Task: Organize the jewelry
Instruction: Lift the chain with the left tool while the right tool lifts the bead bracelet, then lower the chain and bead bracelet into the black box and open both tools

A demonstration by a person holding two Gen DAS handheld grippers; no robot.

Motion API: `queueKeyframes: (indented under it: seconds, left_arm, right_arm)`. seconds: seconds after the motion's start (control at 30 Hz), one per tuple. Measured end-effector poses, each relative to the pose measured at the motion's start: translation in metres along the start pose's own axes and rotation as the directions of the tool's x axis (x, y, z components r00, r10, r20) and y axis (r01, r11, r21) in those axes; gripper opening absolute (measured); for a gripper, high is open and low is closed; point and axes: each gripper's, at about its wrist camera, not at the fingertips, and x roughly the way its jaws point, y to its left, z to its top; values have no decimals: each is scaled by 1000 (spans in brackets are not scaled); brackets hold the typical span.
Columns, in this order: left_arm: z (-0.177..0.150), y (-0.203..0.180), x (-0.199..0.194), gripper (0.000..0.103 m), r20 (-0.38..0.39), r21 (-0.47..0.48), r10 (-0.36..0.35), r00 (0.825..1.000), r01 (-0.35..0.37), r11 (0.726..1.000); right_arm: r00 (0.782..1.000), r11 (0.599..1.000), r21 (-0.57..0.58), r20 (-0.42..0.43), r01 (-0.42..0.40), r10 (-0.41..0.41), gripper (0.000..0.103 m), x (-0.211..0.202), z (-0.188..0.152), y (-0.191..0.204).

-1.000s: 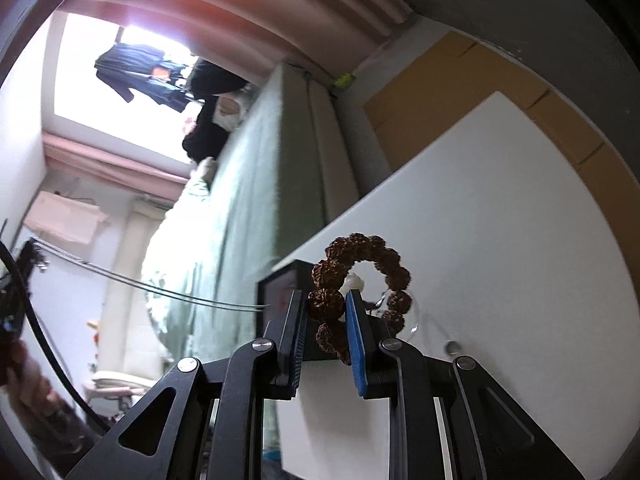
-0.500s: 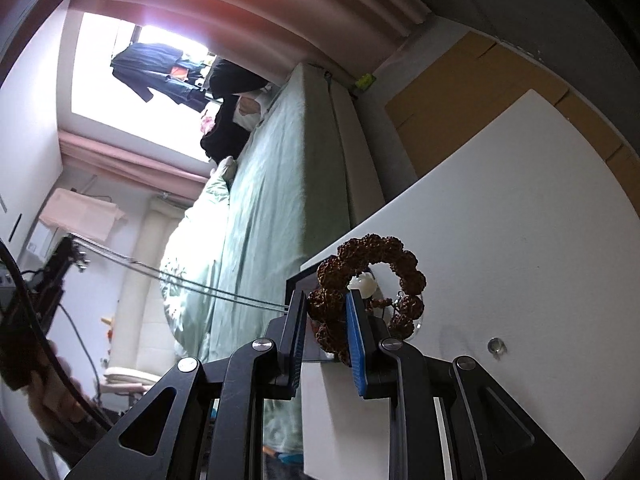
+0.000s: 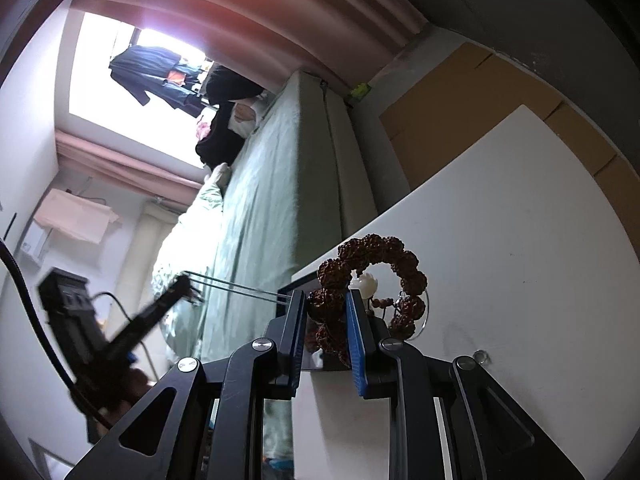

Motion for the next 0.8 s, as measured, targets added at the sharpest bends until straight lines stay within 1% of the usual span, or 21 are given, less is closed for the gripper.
queueKeyframes:
  seconds: [0.07, 0.13, 0.17, 0.2, 0.23, 0.27, 0.3, 0.33, 0.4, 0.43, 0.5, 0.53, 0.57, 0.6, 0.67, 0.73, 0.8]
  left_arm:
    - [-8, 0, 11, 13, -17, -16, -18, 1000, 18, 1000]
    - [-14, 1, 19, 14, -19, -34, -18, 1000, 17, 999]
    - [-17, 5, 23, 14, -18, -59, -23, 1000, 22, 998]
    - [-21, 9, 25, 17, -17, -89, -35, 999, 34, 995]
    - [-25, 18, 26, 27, -12, -139, -64, 998, 62, 988]
    - [-29, 25, 26, 35, 0, -179, -83, 997, 81, 980]
    - [-32, 30, 25, 47, 10, -208, -89, 996, 89, 974]
    - [-34, 35, 23, 52, 22, -237, -95, 995, 97, 967]
    - [-33, 43, 16, 53, 47, -261, -119, 992, 128, 957]
    - [-32, 47, 13, 55, 58, -275, -124, 991, 135, 952]
    - [-32, 54, 8, 58, 66, -297, -127, 990, 141, 944]
    - [-33, 56, 6, 58, 68, -299, -133, 989, 147, 943]
    - [-34, 58, 4, 58, 72, -297, -140, 988, 155, 942]
    - [-34, 60, 2, 58, 72, -299, -143, 987, 158, 941]
    - [-35, 65, -4, 58, 79, -310, -148, 986, 165, 936]
    - [-36, 72, -11, 58, 95, -327, -152, 984, 175, 929]
    - [-37, 79, -17, 58, 111, -343, -155, 982, 184, 921]
  right_arm:
    - [1000, 1000, -4, 0, 12, -12, 21, 3, 0, 0]
    - [1000, 1000, 0, 1, 18, -18, 21, 5, 1, 1]
    - [1000, 1000, 1, 1, 18, -18, 21, 6, 1, 3]
    - [1000, 1000, 0, 1, 18, -18, 21, 7, 1, 4]
    - [1000, 1000, -5, 1, 19, -19, 21, 9, 1, 6]
    - [1000, 1000, -10, 3, 21, -21, 21, 10, 0, 8]
    - [1000, 1000, -13, 6, 19, -19, 21, 11, 0, 10]
    - [1000, 1000, -17, 11, 7, -7, 21, 12, 0, 13]
    - [998, 998, -20, 12, -66, 66, 21, 11, -4, 17]
    - [994, 994, -33, 10, -104, 104, 21, 12, -6, 23]
    - [989, 987, -65, 1, -148, 148, 21, 15, -11, 34]
    - [987, 984, -75, -6, -160, 160, 21, 18, -14, 38]
    - [986, 982, -88, -15, -165, 164, 21, 22, -17, 43]
    - [989, 983, -105, -23, -149, 148, 21, 27, -21, 48]
    - [994, 985, -139, -52, -98, 92, 21, 42, -30, 57]
    - [994, 985, -149, -86, -84, 72, 21, 58, -38, 63]
    - [993, 984, -163, -102, -73, 57, 21, 68, -43, 70]
